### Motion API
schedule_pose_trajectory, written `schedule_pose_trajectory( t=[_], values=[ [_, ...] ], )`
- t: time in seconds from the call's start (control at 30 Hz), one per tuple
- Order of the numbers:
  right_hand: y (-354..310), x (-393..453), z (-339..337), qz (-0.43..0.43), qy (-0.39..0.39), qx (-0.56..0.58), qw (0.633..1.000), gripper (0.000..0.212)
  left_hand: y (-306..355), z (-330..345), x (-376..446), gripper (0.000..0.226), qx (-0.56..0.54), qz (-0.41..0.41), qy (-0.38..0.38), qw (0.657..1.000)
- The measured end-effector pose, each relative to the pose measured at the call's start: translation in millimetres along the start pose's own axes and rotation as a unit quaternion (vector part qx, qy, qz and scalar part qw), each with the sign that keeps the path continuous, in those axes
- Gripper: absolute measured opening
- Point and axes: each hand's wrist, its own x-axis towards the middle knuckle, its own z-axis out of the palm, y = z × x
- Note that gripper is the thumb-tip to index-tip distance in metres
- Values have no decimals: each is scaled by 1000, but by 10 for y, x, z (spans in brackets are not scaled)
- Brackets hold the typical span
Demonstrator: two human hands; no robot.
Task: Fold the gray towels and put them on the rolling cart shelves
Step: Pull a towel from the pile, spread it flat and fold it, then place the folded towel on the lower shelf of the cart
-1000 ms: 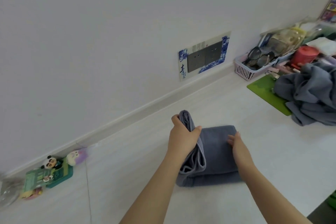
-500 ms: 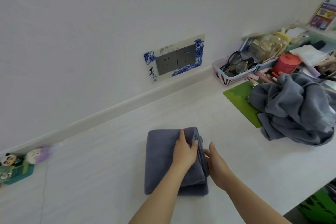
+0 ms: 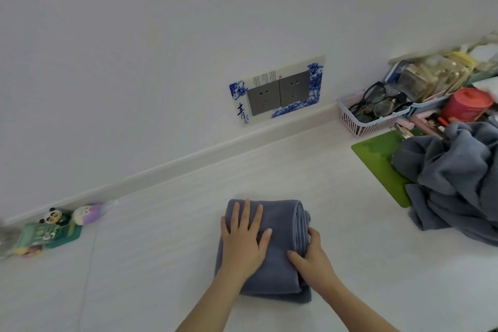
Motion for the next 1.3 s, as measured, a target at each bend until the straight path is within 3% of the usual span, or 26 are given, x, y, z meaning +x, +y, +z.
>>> schedule_pose_trajectory(
  t=[0.1, 0.23, 0.3, 0.43, 0.53, 0.57, 0.63, 0.7, 0.77, 0.87, 0.97, 1.07, 1.17, 1.3],
  values=[
    [-41, -20, 55, -44, 48, -83, 994, 89, 32, 193, -33, 62, 36, 0, -20, 999],
    [18, 17, 154, -113, 154, -281, 941, 72, 40, 221, -26, 62, 49, 10, -17, 999],
    [164, 96, 201, -140, 157, -328, 921, 61, 37, 237, -14, 62, 47, 11, -24, 999],
    [252, 178, 159, -78, 94, -384, 915, 87, 19, 268, 8, 63, 25, 18, -21, 999],
    [118, 120, 144, -80, 104, -362, 923, 69, -97, 172, -20, 64, -104, -30, -6, 994],
    [91, 104, 138, -89, 102, -343, 929, 64, -141, 131, -71, 63, -181, -80, 6, 980],
    [32, 99, 113, -62, 59, -265, 960, 74, -221, 30, -189, 65, -323, -203, 25, 924],
    [-36, 144, 83, -15, 55, -139, 989, 95, -303, -15, -277, 74, -406, -284, -30, 868],
    [-127, 193, 41, 33, 52, -33, 998, 103, -411, -32, -320, 76, -481, -331, -93, 807],
    [-219, 271, 101, 85, 19, -38, 995, 78, -600, -162, -419, 89, -607, -369, -142, 689],
    [-300, 280, 254, 120, -32, -16, 992, 64, -722, -232, -582, 74, -663, -388, -152, 622],
    [-440, 232, 449, 105, -89, 44, 990, 62, -895, -346, -811, 58, -709, -374, -120, 586],
    [-666, 144, 760, 61, -142, 85, 984, 54, -1165, -545, -1097, 40, -730, -361, -56, 577],
    [-1023, -6, 1264, 3, -230, 76, 970, 56, -1564, -807, -1524, 39, -735, -366, 32, 570]
  ],
)
